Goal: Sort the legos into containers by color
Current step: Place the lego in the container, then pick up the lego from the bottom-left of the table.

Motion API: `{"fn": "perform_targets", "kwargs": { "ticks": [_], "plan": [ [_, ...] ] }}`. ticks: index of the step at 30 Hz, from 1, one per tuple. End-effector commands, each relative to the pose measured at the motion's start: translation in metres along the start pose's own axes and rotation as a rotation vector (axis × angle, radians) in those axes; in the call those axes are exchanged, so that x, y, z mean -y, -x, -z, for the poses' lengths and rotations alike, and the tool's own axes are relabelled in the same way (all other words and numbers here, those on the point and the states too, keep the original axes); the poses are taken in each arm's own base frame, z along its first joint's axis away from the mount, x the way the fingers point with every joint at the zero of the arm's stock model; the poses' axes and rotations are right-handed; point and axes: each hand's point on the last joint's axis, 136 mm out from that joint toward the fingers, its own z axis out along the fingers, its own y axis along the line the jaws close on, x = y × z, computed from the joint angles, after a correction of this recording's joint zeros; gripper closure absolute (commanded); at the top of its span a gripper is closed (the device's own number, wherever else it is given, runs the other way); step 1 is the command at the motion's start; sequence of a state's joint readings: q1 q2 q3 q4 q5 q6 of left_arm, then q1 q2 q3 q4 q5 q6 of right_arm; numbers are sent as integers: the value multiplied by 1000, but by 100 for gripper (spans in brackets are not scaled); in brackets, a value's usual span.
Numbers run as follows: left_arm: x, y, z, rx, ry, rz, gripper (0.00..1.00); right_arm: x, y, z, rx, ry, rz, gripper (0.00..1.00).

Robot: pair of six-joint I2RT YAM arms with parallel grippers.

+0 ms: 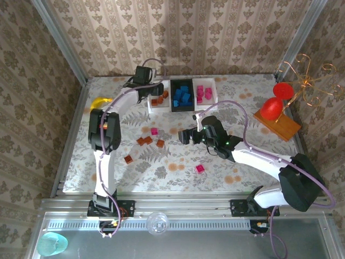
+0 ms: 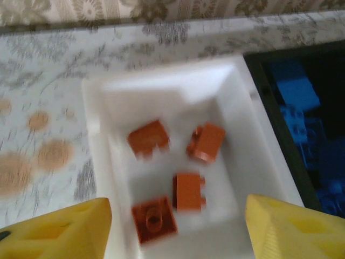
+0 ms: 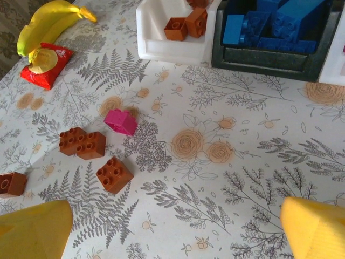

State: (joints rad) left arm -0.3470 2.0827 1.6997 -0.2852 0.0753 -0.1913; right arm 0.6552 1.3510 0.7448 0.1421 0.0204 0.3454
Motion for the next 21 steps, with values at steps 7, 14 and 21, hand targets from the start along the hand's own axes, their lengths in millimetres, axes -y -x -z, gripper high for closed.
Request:
{"fn": "perform_targets", "kwargs": {
  "ticks": [7, 14, 21],
  "plan": [
    [-16, -114, 118, -50, 53, 65, 26, 0, -31, 11, -109, 16, -9, 0],
    [-48, -222, 175, -213, 236, 171, 18, 0, -40, 8, -141, 23, 16, 0],
    [-63, -287, 178, -335, 337, 280, 12, -3, -46, 2, -150, 50, 11, 0]
  ]
}}
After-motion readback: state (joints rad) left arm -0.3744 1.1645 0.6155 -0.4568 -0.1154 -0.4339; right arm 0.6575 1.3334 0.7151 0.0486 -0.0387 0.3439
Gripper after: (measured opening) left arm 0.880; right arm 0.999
